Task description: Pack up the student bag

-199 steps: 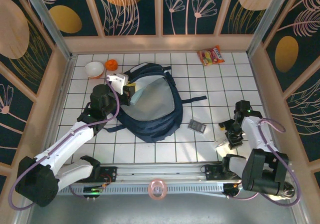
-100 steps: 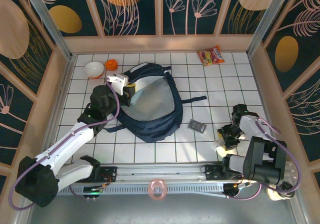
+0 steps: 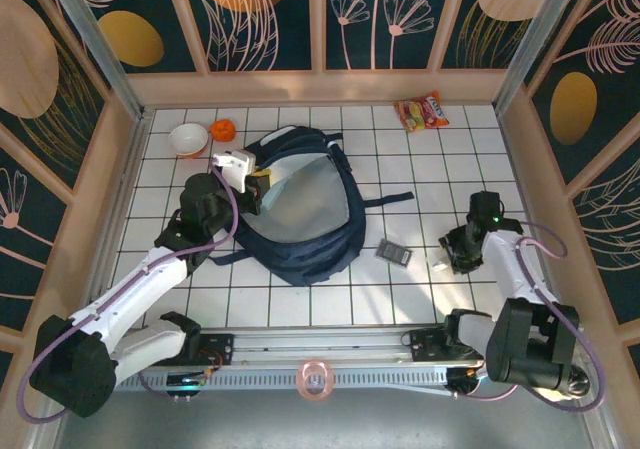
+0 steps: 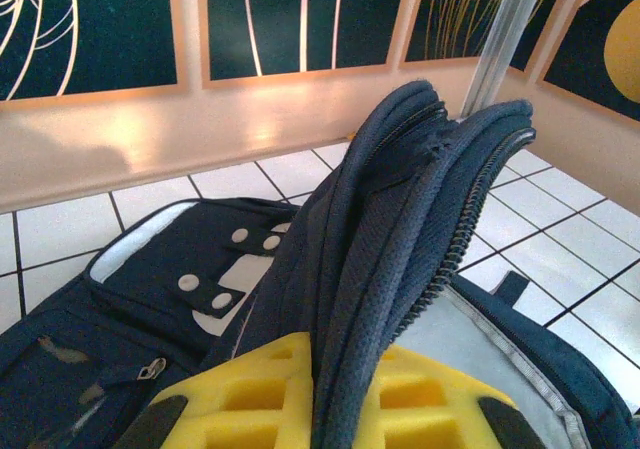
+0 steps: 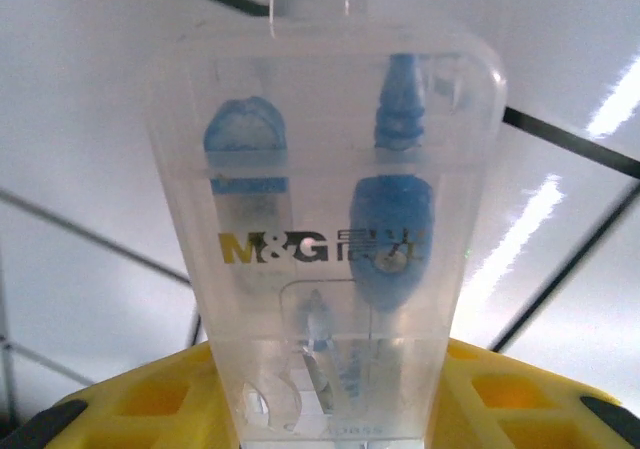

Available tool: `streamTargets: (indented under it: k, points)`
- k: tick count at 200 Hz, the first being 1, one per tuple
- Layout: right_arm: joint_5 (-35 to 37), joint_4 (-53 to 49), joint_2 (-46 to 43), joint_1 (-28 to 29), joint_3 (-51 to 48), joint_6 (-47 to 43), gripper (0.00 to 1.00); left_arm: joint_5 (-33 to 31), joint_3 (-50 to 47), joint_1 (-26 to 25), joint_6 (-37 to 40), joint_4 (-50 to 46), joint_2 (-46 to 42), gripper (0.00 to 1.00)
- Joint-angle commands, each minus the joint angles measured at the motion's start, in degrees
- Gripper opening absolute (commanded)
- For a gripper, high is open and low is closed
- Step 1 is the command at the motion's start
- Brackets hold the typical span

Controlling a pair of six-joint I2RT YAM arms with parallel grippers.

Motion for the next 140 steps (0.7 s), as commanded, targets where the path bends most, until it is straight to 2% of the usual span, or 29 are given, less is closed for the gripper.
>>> streamTargets:
  k: [1, 54, 86, 116, 140]
  points:
    - [1.33, 3.86, -1.46, 4.03, 2.47, -1.0, 0.42, 0.08, 0.25, 0.03, -2.39, 4.05, -1.37, 0.08]
    - [2.69, 12.72, 2.4, 19.34, 10.12, -3.59, 0.41, -0.45, -0.65, 0.0, -4.88, 3.52, -1.71, 0.08]
    - [3.14, 19.49, 5.7, 27.0, 15.09, -9.48, 0.38, -0.82, -1.76, 0.02, -7.97, 5.21, -2.02, 0.09]
    - [3.39, 19.72, 8.14, 32.18, 19.65, -11.99, 0.38, -1.84, -0.42, 0.03, -9.33, 4.06, -1.55, 0.08]
    - [1.32, 19.47, 8.97, 36.33, 21.98, -8.6, 0.38, -1.43, 1.35, 0.04, -9.62, 3.36, -1.86, 0.08]
